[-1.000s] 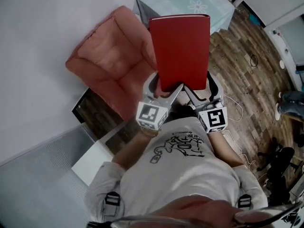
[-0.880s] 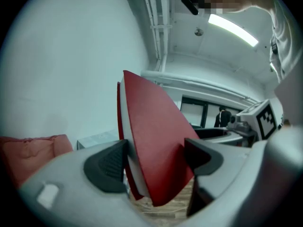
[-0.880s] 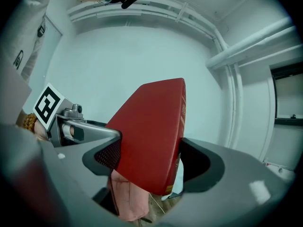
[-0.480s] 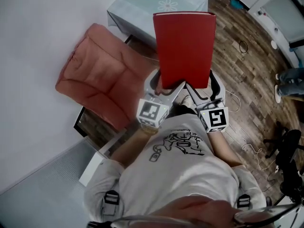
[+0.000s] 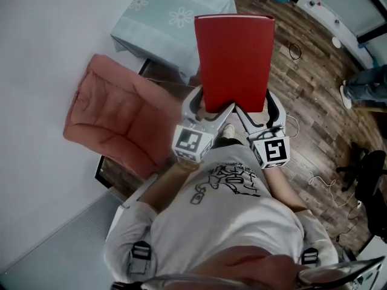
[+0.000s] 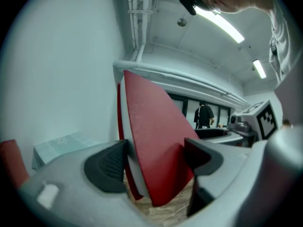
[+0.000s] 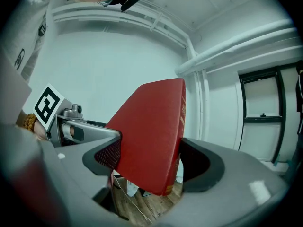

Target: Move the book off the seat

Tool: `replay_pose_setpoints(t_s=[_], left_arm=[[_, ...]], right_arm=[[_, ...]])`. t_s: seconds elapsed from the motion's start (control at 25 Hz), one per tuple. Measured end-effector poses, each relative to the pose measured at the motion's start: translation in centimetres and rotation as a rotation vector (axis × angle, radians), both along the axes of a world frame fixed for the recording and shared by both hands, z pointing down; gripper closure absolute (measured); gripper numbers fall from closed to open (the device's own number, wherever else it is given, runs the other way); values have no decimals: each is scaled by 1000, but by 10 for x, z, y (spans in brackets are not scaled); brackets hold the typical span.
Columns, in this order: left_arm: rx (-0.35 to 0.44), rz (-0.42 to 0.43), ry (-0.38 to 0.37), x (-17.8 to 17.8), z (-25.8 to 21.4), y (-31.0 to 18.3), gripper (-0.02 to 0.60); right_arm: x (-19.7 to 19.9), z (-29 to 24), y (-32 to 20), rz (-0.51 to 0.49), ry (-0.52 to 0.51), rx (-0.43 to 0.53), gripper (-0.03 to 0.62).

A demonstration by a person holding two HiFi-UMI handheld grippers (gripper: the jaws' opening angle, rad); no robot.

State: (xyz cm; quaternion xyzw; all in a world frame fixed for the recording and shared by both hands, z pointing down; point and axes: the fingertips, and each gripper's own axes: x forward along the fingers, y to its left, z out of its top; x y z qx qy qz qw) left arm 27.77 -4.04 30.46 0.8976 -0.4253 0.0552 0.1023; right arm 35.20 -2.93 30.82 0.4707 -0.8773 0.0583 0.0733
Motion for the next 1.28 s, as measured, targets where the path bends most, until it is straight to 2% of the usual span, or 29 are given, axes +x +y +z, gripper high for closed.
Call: replay_pose_setpoints(t_s=[0.24,0.44,0.92,1.28], left_arm=[[7,62,6,52,0,-17,213],[1,100,1,77,2,-28,213],[2,134,0,102,9,-56,213],[2,123,15,97,10,-101,213]], right_arm=[[51,-1,-13,71,-3,-6,206],[76,2,-21,102,-9,0,207],[100,10,-45,141,-9,1,207],[95,10,-92,135,2,-1,207]])
